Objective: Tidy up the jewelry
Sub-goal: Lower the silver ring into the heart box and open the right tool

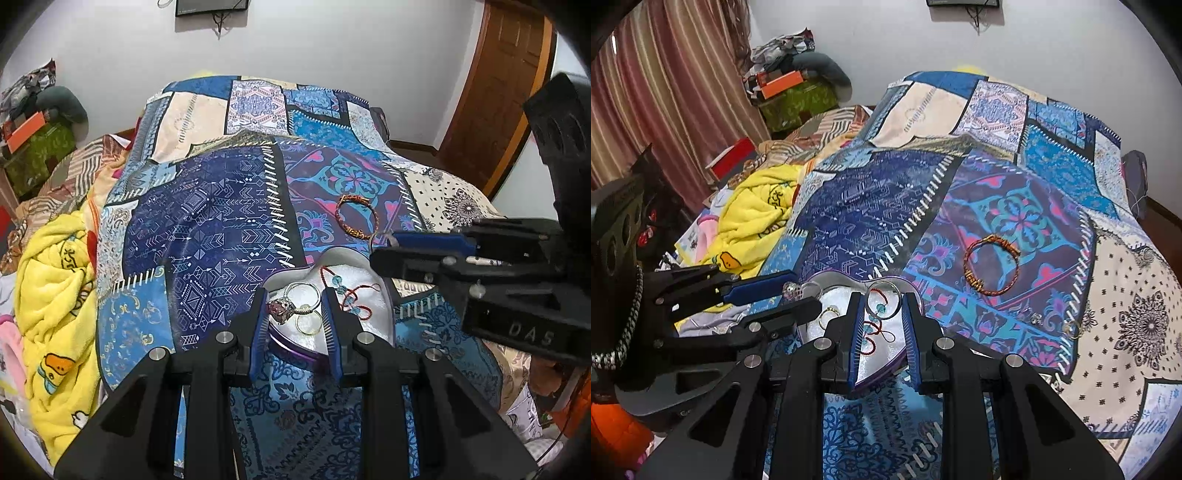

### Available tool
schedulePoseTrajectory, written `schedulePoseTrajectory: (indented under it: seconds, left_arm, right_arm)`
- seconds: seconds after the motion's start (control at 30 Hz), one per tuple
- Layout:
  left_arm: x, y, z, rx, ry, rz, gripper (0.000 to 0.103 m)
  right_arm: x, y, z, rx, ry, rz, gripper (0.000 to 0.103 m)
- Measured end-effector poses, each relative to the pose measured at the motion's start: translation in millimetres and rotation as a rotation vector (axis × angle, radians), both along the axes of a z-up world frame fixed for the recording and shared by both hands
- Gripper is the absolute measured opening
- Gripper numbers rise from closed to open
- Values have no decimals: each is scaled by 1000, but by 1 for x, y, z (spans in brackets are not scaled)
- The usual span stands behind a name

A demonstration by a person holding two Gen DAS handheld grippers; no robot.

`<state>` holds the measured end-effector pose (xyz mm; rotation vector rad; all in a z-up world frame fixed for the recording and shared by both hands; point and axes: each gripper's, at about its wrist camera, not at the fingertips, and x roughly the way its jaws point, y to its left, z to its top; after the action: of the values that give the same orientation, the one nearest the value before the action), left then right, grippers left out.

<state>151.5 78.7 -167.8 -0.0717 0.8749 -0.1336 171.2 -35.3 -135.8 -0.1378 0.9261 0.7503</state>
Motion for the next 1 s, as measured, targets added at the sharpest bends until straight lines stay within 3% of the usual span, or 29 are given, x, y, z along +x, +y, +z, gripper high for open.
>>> schedulePoseTrajectory:
  seconds: [0.6, 1.0]
  left_arm:
    - [21, -5, -15, -8, 35, -31, 28]
    - [16, -3, -5, -1, 5, -21, 28]
  right_arm:
    - [15, 5, -22, -36, 55, 24, 19]
    - [12, 4, -15, -38, 17, 30, 19]
